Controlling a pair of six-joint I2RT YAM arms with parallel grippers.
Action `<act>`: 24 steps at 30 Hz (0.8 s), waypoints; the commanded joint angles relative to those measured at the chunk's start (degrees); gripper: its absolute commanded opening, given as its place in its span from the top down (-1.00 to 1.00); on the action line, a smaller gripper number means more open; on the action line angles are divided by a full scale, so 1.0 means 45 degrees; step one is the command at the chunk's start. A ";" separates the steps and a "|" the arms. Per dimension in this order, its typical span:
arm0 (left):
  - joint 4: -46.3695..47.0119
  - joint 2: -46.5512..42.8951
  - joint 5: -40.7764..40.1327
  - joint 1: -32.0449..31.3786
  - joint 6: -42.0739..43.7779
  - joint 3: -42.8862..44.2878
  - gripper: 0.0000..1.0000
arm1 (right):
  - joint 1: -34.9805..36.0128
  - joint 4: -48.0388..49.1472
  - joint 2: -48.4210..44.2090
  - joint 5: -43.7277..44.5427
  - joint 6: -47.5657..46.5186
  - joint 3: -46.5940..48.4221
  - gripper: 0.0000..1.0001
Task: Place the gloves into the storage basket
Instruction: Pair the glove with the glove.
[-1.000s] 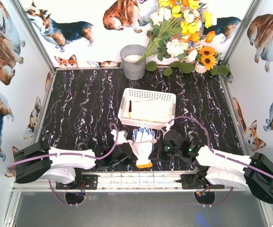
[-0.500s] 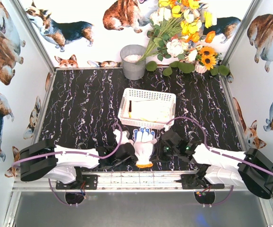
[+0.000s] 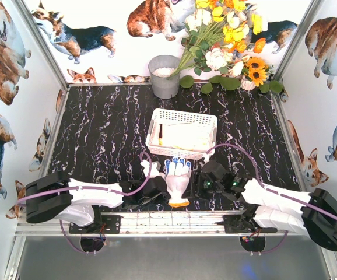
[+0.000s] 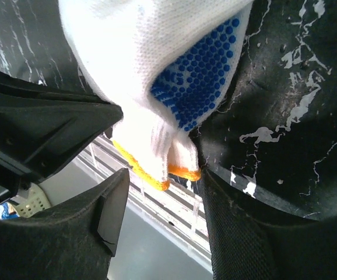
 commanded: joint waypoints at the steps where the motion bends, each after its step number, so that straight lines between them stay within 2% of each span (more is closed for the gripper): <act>1: -0.0069 -0.0046 0.0080 -0.0104 -0.0023 0.0051 1.00 | 0.0061 0.1080 0.0607 -0.0665 -0.0139 0.0257 -0.10; 5: -0.0224 -0.0227 -0.0014 -0.0102 -0.0026 0.0071 1.00 | 0.0079 0.1760 0.1265 -0.1208 0.0033 0.0128 -0.10; 16: -0.0158 -0.0247 0.0111 -0.0179 0.0072 0.0151 1.00 | 0.0139 0.2555 0.2170 -0.1313 0.0335 -0.0140 0.08; 24: -0.0125 -0.0219 0.0135 -0.0229 -0.0019 0.0084 1.00 | 0.0303 0.2936 0.2830 -0.1561 0.0476 -0.0177 0.42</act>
